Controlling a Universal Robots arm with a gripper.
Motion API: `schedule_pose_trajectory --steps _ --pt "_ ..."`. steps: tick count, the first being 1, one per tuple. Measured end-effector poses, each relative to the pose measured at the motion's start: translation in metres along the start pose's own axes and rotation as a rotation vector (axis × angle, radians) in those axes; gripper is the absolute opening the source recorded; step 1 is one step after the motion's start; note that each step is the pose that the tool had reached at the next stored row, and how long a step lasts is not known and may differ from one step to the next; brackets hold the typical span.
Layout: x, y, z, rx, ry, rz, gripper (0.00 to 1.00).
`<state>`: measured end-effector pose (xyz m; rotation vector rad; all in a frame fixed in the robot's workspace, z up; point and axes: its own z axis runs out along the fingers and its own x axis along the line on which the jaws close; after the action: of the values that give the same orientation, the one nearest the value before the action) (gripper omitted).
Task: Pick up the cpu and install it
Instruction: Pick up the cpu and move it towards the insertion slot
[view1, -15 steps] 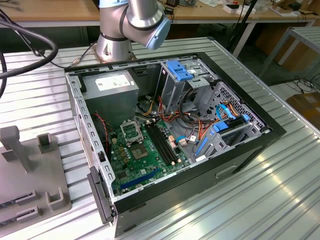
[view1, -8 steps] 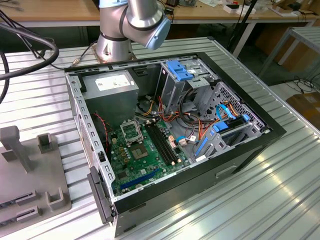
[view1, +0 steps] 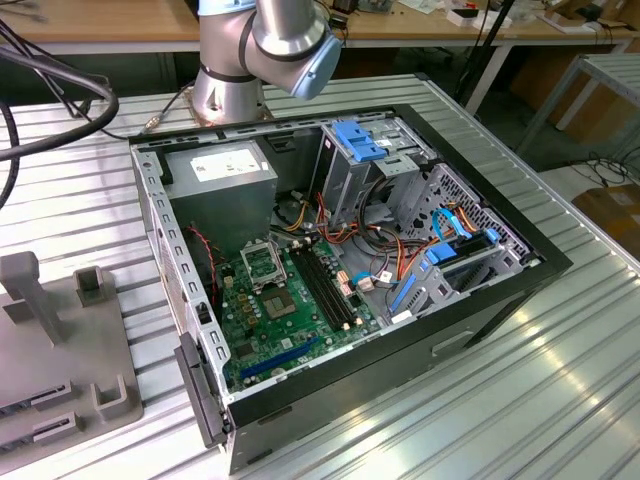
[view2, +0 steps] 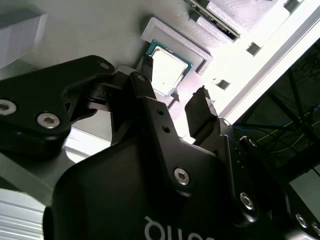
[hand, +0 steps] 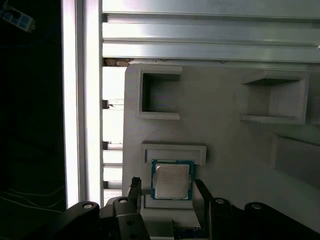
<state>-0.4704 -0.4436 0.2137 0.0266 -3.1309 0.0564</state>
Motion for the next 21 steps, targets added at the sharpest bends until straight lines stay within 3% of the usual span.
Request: schedule_pose_trajectory --steps 2,15,21 --pt "0.0 0.0 0.0004 -0.0096 -0.0001 0.0 0.54" --pt "-0.0001 0.0 0.0012 -0.0096 -0.0001 0.0 0.54" --pt "-0.0025 0.0001 0.0066 -0.0095 0.0 0.0 0.61"
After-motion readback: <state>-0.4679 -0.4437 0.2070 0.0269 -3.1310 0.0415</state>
